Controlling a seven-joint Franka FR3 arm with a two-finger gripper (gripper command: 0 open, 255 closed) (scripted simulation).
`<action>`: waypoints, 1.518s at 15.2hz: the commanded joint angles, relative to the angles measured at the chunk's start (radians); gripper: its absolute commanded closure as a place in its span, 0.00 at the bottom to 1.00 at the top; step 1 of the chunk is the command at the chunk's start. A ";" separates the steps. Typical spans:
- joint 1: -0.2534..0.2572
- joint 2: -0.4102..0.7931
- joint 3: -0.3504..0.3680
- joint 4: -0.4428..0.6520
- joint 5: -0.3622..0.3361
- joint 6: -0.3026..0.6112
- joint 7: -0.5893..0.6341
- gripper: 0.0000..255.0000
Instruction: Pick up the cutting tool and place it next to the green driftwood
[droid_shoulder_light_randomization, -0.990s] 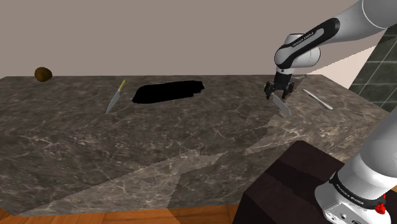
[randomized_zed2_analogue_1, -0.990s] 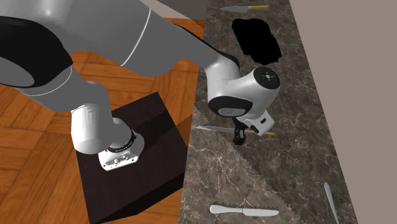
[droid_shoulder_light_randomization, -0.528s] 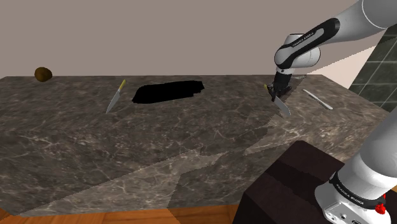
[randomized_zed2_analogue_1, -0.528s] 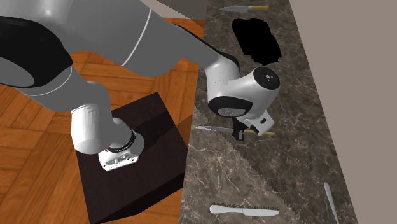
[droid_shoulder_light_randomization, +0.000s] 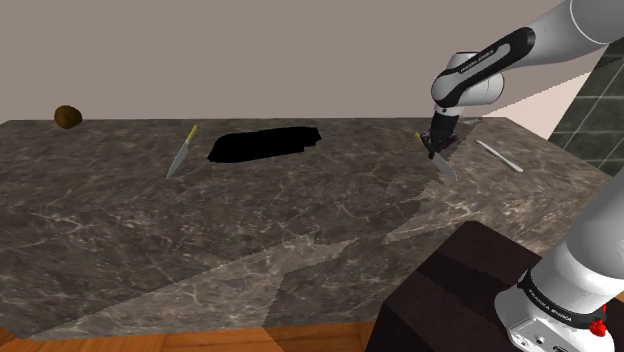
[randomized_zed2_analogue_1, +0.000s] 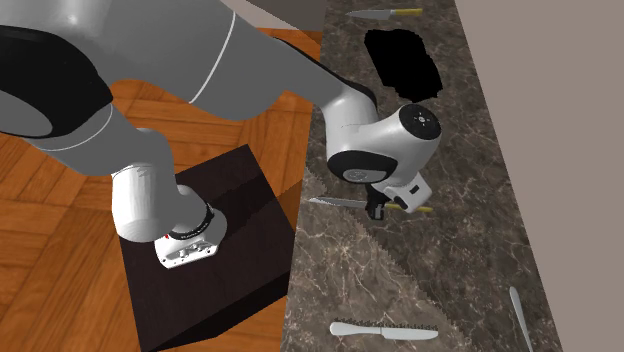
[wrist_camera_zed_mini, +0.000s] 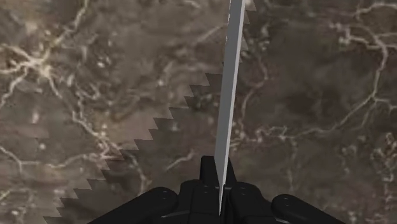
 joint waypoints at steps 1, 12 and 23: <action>0.000 -0.015 0.000 0.006 -0.006 -0.020 0.005 1.00; 0.001 -0.100 0.004 0.074 -0.037 -0.169 0.028 1.00; 0.013 -0.150 0.024 0.151 -0.049 -0.295 0.064 1.00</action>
